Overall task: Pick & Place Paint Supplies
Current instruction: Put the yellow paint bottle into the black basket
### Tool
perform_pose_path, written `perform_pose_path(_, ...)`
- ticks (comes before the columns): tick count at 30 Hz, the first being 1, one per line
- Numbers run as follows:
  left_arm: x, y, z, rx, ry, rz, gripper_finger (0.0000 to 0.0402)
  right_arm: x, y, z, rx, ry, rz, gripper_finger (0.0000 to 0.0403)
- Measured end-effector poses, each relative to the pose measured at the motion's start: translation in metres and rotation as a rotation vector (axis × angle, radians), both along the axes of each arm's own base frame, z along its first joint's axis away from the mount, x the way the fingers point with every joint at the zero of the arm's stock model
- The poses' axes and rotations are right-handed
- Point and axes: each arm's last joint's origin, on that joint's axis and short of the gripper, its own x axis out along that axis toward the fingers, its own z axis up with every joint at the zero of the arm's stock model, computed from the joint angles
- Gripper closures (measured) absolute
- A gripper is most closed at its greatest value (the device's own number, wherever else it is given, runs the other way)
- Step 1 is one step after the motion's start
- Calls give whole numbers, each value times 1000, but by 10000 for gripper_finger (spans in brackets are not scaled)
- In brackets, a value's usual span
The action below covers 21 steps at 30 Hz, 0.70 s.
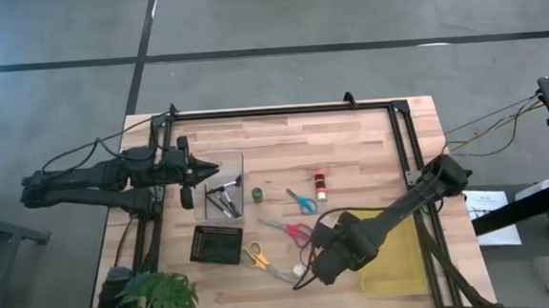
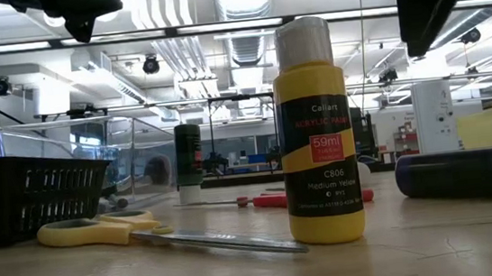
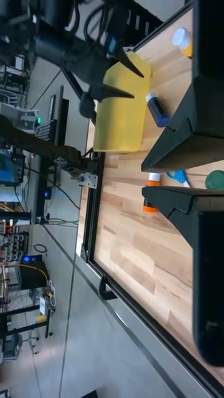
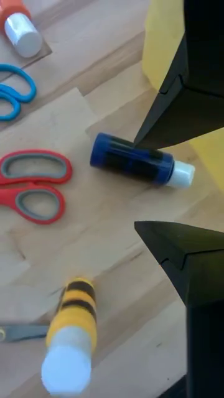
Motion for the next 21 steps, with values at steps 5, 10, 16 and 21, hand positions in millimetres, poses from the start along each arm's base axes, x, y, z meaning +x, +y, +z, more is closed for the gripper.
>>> perform_pose_path(5,0,0,0,2,-3,0,343,-14,-9,-4,32,-59,-5,206)
perform_pose_path(10,0,0,1,5,-10,-1,343,-20,-15,-7,68,-139,-4,206)
perform_pose_path(16,0,0,2,13,-16,-3,343,-20,-22,-13,72,-201,8,206)
perform_pose_path(21,0,0,2,14,-21,-3,343,-19,-22,-15,70,-208,29,206)
